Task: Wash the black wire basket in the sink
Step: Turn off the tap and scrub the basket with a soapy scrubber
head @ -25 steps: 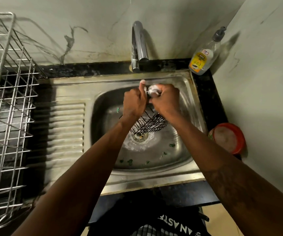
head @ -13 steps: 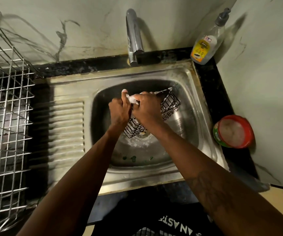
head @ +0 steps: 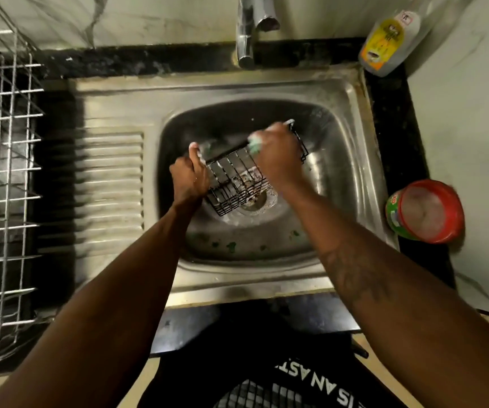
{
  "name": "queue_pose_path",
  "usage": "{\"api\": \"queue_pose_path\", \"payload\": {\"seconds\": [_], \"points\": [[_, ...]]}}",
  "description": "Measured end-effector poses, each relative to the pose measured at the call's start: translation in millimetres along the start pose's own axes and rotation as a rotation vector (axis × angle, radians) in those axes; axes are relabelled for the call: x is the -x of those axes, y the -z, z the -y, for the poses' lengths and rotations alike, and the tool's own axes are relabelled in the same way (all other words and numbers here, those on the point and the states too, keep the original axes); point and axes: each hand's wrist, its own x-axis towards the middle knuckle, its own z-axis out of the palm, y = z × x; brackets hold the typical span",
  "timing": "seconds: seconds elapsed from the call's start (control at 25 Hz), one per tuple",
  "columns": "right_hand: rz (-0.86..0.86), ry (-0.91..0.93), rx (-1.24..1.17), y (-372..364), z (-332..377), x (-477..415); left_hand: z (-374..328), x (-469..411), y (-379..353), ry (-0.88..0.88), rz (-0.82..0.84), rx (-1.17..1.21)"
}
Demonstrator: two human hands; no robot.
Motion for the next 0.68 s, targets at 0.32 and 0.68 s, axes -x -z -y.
{"api": "queue_pose_path", "payload": {"seconds": [0.32,0.68], "points": [[0.039,0.038,0.029,-31,55,28,15,-8,-7,-0.053,0.029,-0.012],[-0.162,-0.374,0.173,20,-45,-20,27,1,-16,-0.099,0.110,0.011]]}}
